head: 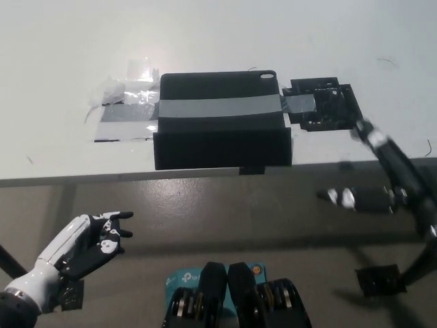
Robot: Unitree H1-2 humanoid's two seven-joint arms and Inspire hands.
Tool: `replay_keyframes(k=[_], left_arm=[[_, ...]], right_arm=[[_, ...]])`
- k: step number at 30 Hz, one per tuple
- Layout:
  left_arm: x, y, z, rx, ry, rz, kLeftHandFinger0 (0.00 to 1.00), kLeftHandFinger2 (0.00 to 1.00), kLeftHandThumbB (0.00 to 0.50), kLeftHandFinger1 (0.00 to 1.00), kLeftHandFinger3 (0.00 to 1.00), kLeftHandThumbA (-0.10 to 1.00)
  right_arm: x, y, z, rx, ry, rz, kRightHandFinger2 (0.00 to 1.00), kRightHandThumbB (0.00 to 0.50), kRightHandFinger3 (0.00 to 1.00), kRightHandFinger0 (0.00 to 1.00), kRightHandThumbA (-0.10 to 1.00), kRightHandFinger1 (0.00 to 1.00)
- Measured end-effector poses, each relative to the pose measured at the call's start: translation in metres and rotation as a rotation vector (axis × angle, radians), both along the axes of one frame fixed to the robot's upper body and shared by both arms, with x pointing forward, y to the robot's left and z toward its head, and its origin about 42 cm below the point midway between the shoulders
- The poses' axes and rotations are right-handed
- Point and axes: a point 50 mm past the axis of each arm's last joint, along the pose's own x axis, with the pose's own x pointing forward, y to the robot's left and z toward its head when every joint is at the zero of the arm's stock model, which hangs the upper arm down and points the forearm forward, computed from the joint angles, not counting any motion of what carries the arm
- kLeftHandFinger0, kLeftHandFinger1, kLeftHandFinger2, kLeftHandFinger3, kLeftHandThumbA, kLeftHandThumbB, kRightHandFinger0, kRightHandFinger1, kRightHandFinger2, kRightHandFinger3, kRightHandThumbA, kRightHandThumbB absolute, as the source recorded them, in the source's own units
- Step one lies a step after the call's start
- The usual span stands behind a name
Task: The robot uses its right hand to pull the cover of a folded tablet cover kept in the middle of the desk
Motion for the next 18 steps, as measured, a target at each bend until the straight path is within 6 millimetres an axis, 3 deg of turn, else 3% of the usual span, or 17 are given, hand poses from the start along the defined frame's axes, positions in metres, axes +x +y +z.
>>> replay_keyframes(k=[5, 9, 13, 18], left_arm=[[0.0, -0.001, -0.001, 0.001, 0.004, -0.002, 0.64, 0.86, 0.156, 0.74, 0.94, 1.0], [0.0, -0.002, -0.002, 0.001, 0.008, -0.007, 0.63, 0.86, 0.149, 0.74, 0.94, 1.0], [0.0, -0.002, -0.002, 0.0, 0.011, -0.008, 0.62, 0.86, 0.187, 0.74, 0.94, 1.0], [0.0, -0.003, -0.004, 0.001, 0.016, -0.01, 0.63, 0.85, 0.175, 0.73, 0.93, 1.0]], right_arm=[[0.025, 0.046, 0.06, -0.093, -0.162, 0.091, 1.0, 0.499, 1.0, 1.0, 1.0, 1.0], [0.046, 0.088, 0.088, -0.186, -0.218, 0.142, 1.0, 0.454, 1.0, 1.0, 1.0, 1.0], [0.064, 0.119, 0.086, -0.273, -0.2, 0.157, 1.0, 0.449, 1.0, 1.0, 1.0, 1.0], [0.082, 0.145, 0.051, -0.371, -0.103, 0.163, 1.0, 0.453, 1.0, 1.0, 1.0, 1.0]])
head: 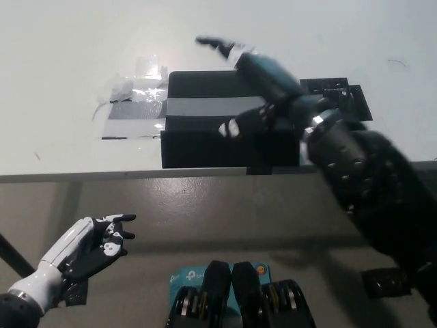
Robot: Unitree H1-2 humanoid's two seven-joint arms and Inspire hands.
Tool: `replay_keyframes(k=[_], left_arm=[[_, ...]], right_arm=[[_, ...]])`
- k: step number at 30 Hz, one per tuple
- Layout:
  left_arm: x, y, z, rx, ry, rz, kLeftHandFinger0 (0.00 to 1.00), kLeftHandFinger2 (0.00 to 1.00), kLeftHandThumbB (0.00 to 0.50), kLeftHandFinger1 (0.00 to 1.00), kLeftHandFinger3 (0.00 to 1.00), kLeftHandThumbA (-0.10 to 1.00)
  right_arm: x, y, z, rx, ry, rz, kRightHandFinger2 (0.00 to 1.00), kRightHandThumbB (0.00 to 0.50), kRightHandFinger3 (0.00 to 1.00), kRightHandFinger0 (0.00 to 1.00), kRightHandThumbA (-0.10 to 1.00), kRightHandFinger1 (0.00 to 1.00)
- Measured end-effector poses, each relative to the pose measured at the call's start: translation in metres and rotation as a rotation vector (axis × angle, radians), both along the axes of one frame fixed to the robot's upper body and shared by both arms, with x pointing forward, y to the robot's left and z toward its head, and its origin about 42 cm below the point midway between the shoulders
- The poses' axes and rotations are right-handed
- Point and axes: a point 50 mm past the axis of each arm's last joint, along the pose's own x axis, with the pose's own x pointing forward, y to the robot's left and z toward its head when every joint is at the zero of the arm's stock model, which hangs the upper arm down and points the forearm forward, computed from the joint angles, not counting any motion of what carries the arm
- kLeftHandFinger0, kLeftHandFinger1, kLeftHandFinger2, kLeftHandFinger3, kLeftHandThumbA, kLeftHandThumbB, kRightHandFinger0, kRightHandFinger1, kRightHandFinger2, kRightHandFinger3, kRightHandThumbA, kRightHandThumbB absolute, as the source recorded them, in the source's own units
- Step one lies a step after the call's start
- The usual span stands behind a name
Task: The robot uses its right hand to pull the cover of a folded tablet cover kept in the middle of the desk
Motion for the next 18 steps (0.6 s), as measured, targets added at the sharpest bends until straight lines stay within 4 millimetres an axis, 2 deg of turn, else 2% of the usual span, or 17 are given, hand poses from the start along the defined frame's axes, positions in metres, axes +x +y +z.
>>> replay_keyframes(k=[1, 3, 4, 9, 14, 18], left_arm=[[0.0, -0.001, 0.0, 0.0, 0.001, -0.002, 0.63, 0.84, 0.163, 0.73, 0.94, 1.0], [0.0, -0.001, -0.001, -0.001, 0.002, -0.004, 0.64, 0.85, 0.159, 0.73, 0.95, 1.0], [0.0, -0.001, -0.001, -0.001, 0.003, -0.004, 0.63, 0.85, 0.145, 0.73, 0.96, 1.0], [0.001, -0.001, -0.002, -0.002, 0.011, -0.003, 0.63, 0.85, 0.165, 0.73, 0.96, 1.0], [0.001, -0.003, -0.005, -0.001, 0.021, -0.009, 0.64, 0.85, 0.157, 0.74, 0.97, 1.0], [0.002, -0.002, -0.009, -0.001, 0.034, -0.006, 0.64, 0.84, 0.174, 0.73, 0.97, 1.0]], right_arm=[[0.002, 0.003, -0.007, -0.022, 0.013, -0.002, 1.0, 0.433, 1.0, 1.0, 1.0, 1.0], [0.005, 0.006, -0.017, -0.067, 0.02, -0.008, 1.0, 0.436, 1.0, 1.0, 1.0, 1.0], [0.007, 0.006, -0.02, -0.079, 0.022, -0.011, 1.0, 0.412, 1.0, 1.0, 1.0, 1.0], [0.018, 0.002, -0.036, -0.153, 0.03, -0.038, 1.0, 0.408, 1.0, 1.0, 1.0, 1.0], [0.039, -0.003, -0.037, -0.214, 0.035, -0.078, 1.0, 0.402, 1.0, 1.0, 1.0, 1.0], [0.053, -0.006, -0.031, -0.248, 0.031, -0.105, 1.0, 0.427, 1.0, 1.0, 1.0, 1.0]])
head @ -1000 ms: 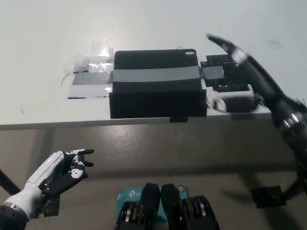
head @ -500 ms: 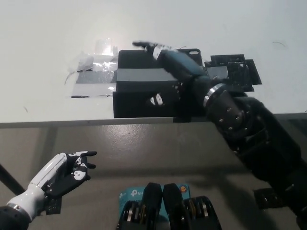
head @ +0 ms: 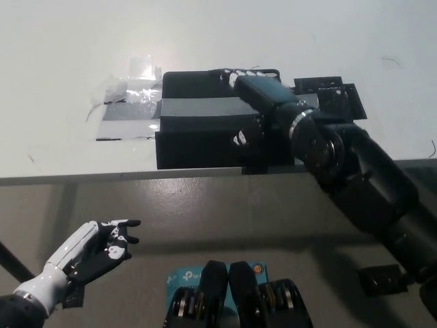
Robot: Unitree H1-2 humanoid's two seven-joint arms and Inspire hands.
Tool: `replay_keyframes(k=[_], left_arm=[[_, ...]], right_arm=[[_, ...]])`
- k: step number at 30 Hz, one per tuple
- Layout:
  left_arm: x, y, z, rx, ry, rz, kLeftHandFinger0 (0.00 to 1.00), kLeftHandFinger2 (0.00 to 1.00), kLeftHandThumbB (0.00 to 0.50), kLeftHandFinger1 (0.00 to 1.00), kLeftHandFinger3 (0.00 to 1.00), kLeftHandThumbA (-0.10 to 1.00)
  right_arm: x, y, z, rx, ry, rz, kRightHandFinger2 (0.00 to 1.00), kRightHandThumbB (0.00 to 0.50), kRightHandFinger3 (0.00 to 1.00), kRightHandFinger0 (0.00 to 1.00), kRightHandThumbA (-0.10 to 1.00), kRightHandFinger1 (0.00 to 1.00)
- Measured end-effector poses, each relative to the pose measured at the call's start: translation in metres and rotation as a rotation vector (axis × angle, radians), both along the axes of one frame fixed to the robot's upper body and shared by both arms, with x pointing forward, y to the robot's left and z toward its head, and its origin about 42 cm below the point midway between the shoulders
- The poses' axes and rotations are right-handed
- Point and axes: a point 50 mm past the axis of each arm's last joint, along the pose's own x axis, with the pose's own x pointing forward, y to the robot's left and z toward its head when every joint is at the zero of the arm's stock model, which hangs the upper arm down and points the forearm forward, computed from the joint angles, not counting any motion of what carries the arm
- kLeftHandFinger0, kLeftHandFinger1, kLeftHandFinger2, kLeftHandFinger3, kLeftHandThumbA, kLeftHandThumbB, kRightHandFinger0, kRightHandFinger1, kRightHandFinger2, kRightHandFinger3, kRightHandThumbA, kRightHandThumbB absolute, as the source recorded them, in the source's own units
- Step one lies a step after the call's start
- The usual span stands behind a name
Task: The robot uses its right hand to pull the cover of a folded tablet cover kept in the middle of the desk
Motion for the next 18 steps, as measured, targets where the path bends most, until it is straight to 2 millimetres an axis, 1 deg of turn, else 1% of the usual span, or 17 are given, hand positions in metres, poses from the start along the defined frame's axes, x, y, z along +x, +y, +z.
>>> replay_keyframes(k=[1, 3, 8, 9, 11, 12, 14, 15, 16, 18], left_arm=[[0.0, 0.0, 0.0, 0.0, 0.001, 0.0, 0.64, 0.84, 0.185, 0.73, 0.97, 1.0], [0.0, 0.0, 0.0, 0.0, 0.001, 0.0, 0.63, 0.83, 0.196, 0.73, 0.97, 1.0], [0.0, 0.0, 0.0, -0.001, 0.0, -0.001, 0.65, 0.84, 0.191, 0.74, 0.96, 1.0], [0.0, 0.0, 0.0, -0.001, 0.0, -0.001, 0.65, 0.84, 0.177, 0.74, 0.95, 1.0], [0.001, 0.0, 0.0, -0.001, 0.0, -0.001, 0.64, 0.84, 0.175, 0.74, 0.95, 1.0], [0.0, 0.0, 0.0, -0.001, 0.001, -0.001, 0.63, 0.84, 0.188, 0.73, 0.94, 1.0], [0.0, 0.0, 0.0, -0.001, 0.001, -0.001, 0.63, 0.83, 0.194, 0.73, 0.94, 1.0], [0.001, 0.0, 0.0, -0.001, 0.001, -0.001, 0.63, 0.83, 0.195, 0.73, 0.93, 1.0], [0.0, 0.0, 0.0, -0.001, 0.001, -0.001, 0.64, 0.84, 0.195, 0.74, 0.93, 1.0], [0.001, 0.0, 0.0, -0.001, 0.0, -0.002, 0.65, 0.84, 0.188, 0.75, 0.94, 1.0]], right_arm=[[0.002, -0.001, 0.0, -0.007, 0.002, -0.005, 1.0, 0.447, 1.0, 1.0, 1.0, 1.0], [0.004, -0.001, -0.003, -0.017, 0.005, -0.009, 1.0, 0.442, 1.0, 1.0, 1.0, 1.0], [0.006, 0.001, -0.013, -0.05, 0.018, -0.009, 1.0, 0.44, 1.0, 1.0, 1.0, 1.0], [0.006, 0.001, -0.016, -0.057, 0.02, -0.008, 1.0, 0.446, 1.0, 1.0, 1.0, 1.0], [0.007, 0.001, -0.022, -0.074, 0.028, -0.01, 1.0, 0.44, 1.0, 1.0, 1.0, 1.0], [0.006, 0.001, -0.025, -0.08, 0.033, -0.01, 1.0, 0.447, 1.0, 1.0, 1.0, 1.0], [0.005, 0.001, -0.031, -0.094, 0.04, -0.01, 1.0, 0.477, 1.0, 1.0, 1.0, 1.0], [0.003, 0.001, -0.036, -0.106, 0.046, -0.007, 1.0, 0.481, 1.0, 1.0, 1.0, 1.0], [0.001, 0.001, -0.041, -0.122, 0.052, -0.001, 1.0, 0.5, 1.0, 1.0, 1.0, 1.0], [-0.005, 0.002, -0.05, -0.163, 0.061, 0.017, 1.0, 0.5, 1.0, 1.0, 1.0, 1.0]])
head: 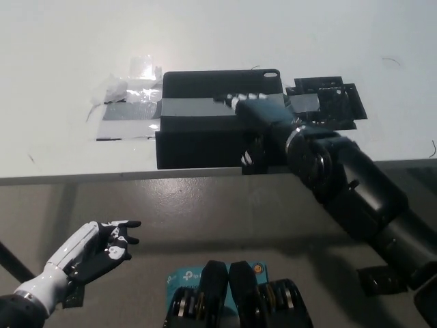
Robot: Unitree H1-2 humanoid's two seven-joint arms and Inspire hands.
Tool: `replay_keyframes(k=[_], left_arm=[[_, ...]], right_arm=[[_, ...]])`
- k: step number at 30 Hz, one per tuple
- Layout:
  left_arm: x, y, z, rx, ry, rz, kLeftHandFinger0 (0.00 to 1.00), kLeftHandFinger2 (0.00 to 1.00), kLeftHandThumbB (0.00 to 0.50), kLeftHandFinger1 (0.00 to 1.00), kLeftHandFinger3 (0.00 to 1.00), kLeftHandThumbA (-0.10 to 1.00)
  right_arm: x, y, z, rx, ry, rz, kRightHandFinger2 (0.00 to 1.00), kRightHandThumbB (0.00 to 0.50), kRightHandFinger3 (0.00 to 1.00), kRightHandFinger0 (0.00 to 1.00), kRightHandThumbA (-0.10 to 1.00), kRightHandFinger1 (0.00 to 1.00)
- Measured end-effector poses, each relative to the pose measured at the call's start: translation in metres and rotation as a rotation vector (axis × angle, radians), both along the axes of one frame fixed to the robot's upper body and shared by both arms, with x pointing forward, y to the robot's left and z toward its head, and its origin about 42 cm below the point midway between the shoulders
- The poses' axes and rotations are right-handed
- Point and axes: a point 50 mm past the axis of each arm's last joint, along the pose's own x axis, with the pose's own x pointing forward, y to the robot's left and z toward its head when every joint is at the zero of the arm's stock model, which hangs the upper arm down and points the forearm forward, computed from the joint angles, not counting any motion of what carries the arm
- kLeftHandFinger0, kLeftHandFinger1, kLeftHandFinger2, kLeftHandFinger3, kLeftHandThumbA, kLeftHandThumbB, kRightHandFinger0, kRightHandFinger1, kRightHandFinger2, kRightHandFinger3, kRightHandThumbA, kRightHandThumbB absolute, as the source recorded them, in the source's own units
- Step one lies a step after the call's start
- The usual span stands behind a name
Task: The robot uses its right hand to pull the cover of a folded tablet cover kept in the middle of the desk
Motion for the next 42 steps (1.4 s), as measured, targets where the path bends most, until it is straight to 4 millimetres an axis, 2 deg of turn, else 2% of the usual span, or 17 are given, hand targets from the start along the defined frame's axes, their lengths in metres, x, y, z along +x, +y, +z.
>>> replay_keyframes(k=[2, 3, 5, 12, 15, 16, 20, 22, 25, 28, 31, 34, 36, 37, 38, 39, 42], left_arm=[[0.0, 0.0, 0.0, 0.0, 0.0, 0.0, 0.66, 0.85, 0.196, 0.75, 0.94, 1.0], [0.0, 0.0, 0.0, 0.0, 0.0, 0.0, 0.65, 0.84, 0.178, 0.74, 0.94, 1.0], [0.0, 0.0, 0.0, 0.0, 0.0, -0.001, 0.64, 0.84, 0.177, 0.74, 0.93, 1.0], [0.0, -0.001, 0.0, 0.001, 0.0, -0.002, 0.65, 0.84, 0.178, 0.74, 0.94, 1.0], [0.0, -0.001, 0.0, 0.001, 0.001, -0.003, 0.64, 0.84, 0.169, 0.74, 0.94, 1.0], [0.0, -0.001, 0.0, 0.001, 0.001, -0.003, 0.63, 0.83, 0.188, 0.74, 0.93, 1.0], [0.001, -0.001, 0.0, 0.001, -0.001, -0.004, 0.63, 0.82, 0.184, 0.73, 0.93, 1.0], [0.001, -0.001, 0.001, 0.001, -0.002, -0.004, 0.64, 0.83, 0.178, 0.74, 0.94, 1.0], [0.003, -0.002, 0.003, 0.001, -0.01, -0.006, 0.62, 0.83, 0.166, 0.73, 0.94, 1.0], [0.007, -0.003, 0.008, 0.001, -0.024, -0.009, 0.62, 0.84, 0.186, 0.72, 0.95, 1.0], [0.011, -0.003, 0.011, 0.001, -0.036, -0.012, 0.61, 0.83, 0.173, 0.71, 0.94, 1.0], [0.012, -0.004, 0.013, 0.002, -0.041, -0.015, 0.59, 0.82, 0.141, 0.69, 0.95, 1.0], [0.012, -0.004, 0.013, 0.002, -0.04, -0.017, 0.59, 0.81, 0.146, 0.68, 0.95, 1.0], [0.012, -0.004, 0.013, 0.002, -0.039, -0.018, 0.58, 0.81, 0.153, 0.68, 0.95, 1.0], [0.012, -0.004, 0.013, 0.003, -0.038, -0.019, 0.58, 0.81, 0.156, 0.68, 0.94, 1.0], [0.012, -0.004, 0.013, 0.003, -0.037, -0.022, 0.58, 0.81, 0.159, 0.68, 0.94, 1.0], [0.012, -0.003, 0.013, 0.005, -0.037, -0.024, 0.59, 0.81, 0.172, 0.68, 0.94, 1.0]], right_arm=[[-0.006, 0.0, -0.005, -0.021, 0.007, 0.018, 1.0, 0.5, 1.0, 1.0, 1.0, 1.0], [-0.008, 0.0, -0.007, -0.029, 0.009, 0.025, 1.0, 0.5, 1.0, 1.0, 1.0, 1.0], [-0.013, -0.003, -0.01, -0.051, 0.015, 0.036, 1.0, 0.5, 1.0, 1.0, 1.0, 1.0], [-0.014, -0.019, -0.014, -0.114, 0.038, 0.004, 1.0, 0.5, 1.0, 1.0, 1.0, 1.0], [-0.014, -0.021, -0.015, -0.13, 0.045, -0.007, 1.0, 0.489, 1.0, 1.0, 1.0, 1.0], [-0.015, -0.021, -0.017, -0.132, 0.047, -0.009, 1.0, 0.462, 1.0, 1.0, 1.0, 1.0], [-0.021, -0.025, -0.025, -0.115, 0.043, -0.017, 1.0, 0.44, 1.0, 1.0, 1.0, 1.0], [-0.025, -0.028, -0.029, -0.091, 0.033, -0.028, 1.0, 0.47, 1.0, 1.0, 1.0, 1.0], [-0.026, -0.03, -0.031, -0.065, 0.03, -0.043, 1.0, 0.462, 1.0, 1.0, 1.0, 1.0], [-0.028, -0.03, -0.033, -0.035, 0.041, -0.059, 1.0, 0.474, 1.0, 1.0, 1.0, 1.0], [-0.031, -0.029, -0.032, -0.003, 0.047, -0.068, 1.0, 0.496, 1.0, 1.0, 1.0, 1.0], [-0.041, -0.028, -0.031, 0.026, 0.043, -0.062, 1.0, 0.485, 1.0, 1.0, 1.0, 1.0], [-0.052, -0.027, -0.029, 0.05, 0.039, -0.053, 1.0, 0.472, 1.0, 1.0, 1.0, 1.0], [-0.058, -0.027, -0.029, 0.06, 0.042, -0.049, 0.97, 0.497, 1.0, 1.0, 1.0, 1.0], [-0.064, -0.027, -0.031, 0.07, 0.048, -0.046, 0.97, 0.5, 1.0, 1.0, 1.0, 1.0], [-0.072, -0.026, -0.031, 0.084, 0.049, -0.039, 1.0, 0.479, 1.0, 1.0, 1.0, 1.0], [-0.089, -0.028, -0.043, 0.1, 0.105, -0.034, 1.0, 0.463, 1.0, 1.0, 1.0, 1.0]])
